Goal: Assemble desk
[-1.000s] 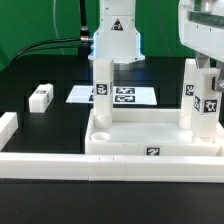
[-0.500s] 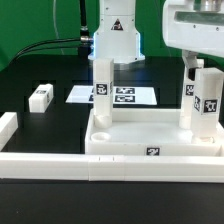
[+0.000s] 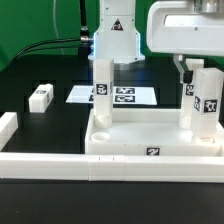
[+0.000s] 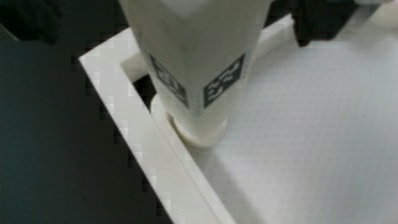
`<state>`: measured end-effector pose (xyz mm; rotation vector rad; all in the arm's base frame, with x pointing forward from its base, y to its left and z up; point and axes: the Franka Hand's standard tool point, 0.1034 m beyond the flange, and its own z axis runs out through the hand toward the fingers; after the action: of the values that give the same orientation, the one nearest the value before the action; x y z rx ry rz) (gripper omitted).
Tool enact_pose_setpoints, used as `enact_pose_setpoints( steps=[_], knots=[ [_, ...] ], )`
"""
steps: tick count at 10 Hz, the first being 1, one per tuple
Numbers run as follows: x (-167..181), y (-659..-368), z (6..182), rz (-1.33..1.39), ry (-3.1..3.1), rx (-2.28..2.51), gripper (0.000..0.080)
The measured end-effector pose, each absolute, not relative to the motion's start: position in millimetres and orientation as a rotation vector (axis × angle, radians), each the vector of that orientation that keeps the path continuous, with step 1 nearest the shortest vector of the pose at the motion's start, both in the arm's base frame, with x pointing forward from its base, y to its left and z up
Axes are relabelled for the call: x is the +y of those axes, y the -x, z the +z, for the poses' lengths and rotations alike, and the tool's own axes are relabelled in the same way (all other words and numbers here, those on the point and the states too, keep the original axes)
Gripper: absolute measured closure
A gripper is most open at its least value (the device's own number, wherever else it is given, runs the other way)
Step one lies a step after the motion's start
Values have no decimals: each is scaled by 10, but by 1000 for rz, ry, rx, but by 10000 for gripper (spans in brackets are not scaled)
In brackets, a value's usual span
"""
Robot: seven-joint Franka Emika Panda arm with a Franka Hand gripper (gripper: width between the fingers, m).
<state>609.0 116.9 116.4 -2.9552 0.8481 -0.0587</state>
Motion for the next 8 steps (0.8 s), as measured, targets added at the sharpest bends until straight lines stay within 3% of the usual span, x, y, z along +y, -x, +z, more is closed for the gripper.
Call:
enact_pose_setpoints(
  steps=[7,8],
  knots=[
    [1114,-6109,1161,-91,3128,4,150],
    [1109,-6110,1161,-92,3129,-46,268]
  ],
)
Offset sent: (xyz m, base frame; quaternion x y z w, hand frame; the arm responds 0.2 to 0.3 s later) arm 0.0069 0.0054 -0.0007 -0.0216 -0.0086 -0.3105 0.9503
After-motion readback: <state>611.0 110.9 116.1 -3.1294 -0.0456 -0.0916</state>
